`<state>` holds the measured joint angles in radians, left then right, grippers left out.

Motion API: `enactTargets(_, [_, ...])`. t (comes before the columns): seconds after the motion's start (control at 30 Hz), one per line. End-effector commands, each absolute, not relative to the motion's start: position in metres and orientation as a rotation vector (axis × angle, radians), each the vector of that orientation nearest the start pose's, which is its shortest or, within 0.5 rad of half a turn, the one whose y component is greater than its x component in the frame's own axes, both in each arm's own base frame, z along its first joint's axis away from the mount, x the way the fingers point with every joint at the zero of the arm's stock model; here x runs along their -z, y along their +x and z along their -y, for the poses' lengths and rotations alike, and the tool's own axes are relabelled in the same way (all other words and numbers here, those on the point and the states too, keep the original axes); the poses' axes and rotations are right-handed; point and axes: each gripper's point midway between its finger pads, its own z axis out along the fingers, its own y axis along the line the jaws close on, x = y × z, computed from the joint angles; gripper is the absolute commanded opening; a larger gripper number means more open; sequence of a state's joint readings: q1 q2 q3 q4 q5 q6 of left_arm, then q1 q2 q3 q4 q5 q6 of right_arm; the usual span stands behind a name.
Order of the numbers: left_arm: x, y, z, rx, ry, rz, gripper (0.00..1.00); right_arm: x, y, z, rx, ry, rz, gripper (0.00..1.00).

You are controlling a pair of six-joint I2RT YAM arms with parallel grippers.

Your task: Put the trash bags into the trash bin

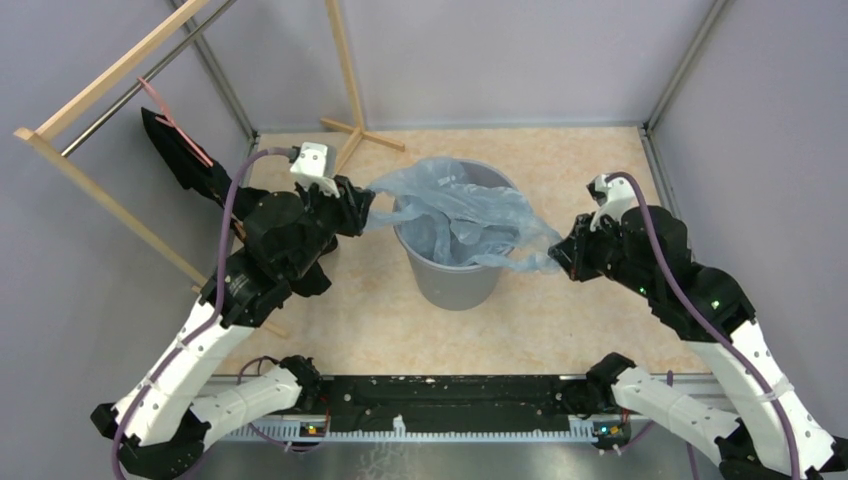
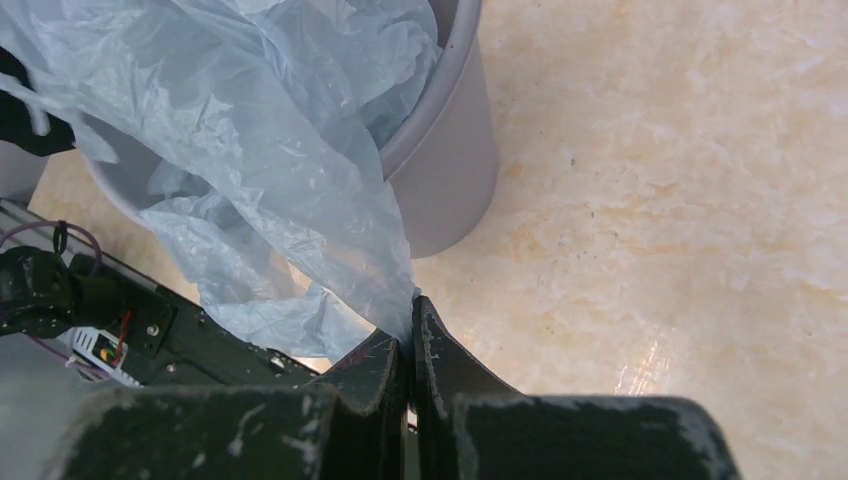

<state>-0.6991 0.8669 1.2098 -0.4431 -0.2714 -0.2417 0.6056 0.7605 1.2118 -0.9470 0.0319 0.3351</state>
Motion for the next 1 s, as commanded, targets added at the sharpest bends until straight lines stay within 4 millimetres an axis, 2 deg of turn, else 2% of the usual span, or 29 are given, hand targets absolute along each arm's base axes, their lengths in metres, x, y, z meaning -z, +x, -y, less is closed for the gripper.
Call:
enactTargets(0.0, [-0.397, 0.247, 0.158, 0.479, 0.173, -1.706, 0.47, -0.329, 0.185, -0.134, -0.553, -0.265, -1.997, 0.0])
enactTargets(0.07, [-0.399, 0.241, 0.162, 0.528, 0.171, -1.708, 0.68, -0.336, 0.184, -0.14, -0.596, -0.274, -1.974, 0.0])
enactTargets(0.17, [-0.389, 0.231, 0.174, 0.632, 0.173, -1.743, 0.97, -0.339, 0.181, -0.151, -0.67, -0.29, -1.95, 0.0])
enactTargets(0.3, [-0.369, 0.215, 0.189, 0.785, 0.164, -1.801, 0.99, -0.341, 0.182, -0.159, -0.729, -0.287, -1.915, 0.0])
enactTargets(0.5, [-0.354, 0.199, 0.202, 0.937, 0.147, -1.831, 0.99, -0.334, 0.182, -0.164, -0.756, -0.296, -1.912, 0.0])
enactTargets(0.63, [-0.331, 0.2, 0.209, 0.948, 0.135, -1.895, 0.99, -0.332, 0.181, -0.166, -0.765, -0.296, -1.915, 0.0])
enactTargets(0.73, [-0.324, 0.203, 0.213, 0.948, 0.147, -1.912, 0.99, -0.331, 0.18, -0.164, -0.762, -0.294, -1.919, 0.0])
enactTargets(0.77, [-0.324, 0.204, 0.214, 0.94, 0.157, -1.911, 0.93, -0.331, 0.179, -0.163, -0.757, -0.291, -1.921, 0.0])
enactTargets(0.87, [-0.333, 0.209, 0.205, 0.852, 0.183, -1.908, 0.67, -0.333, 0.178, -0.156, -0.73, -0.277, -1.922, 0.0])
enactTargets(0.97, [-0.346, 0.221, 0.172, 0.636, 0.139, -1.901, 0.34, -0.337, 0.177, -0.143, -0.668, -0.254, -1.923, 0.0])
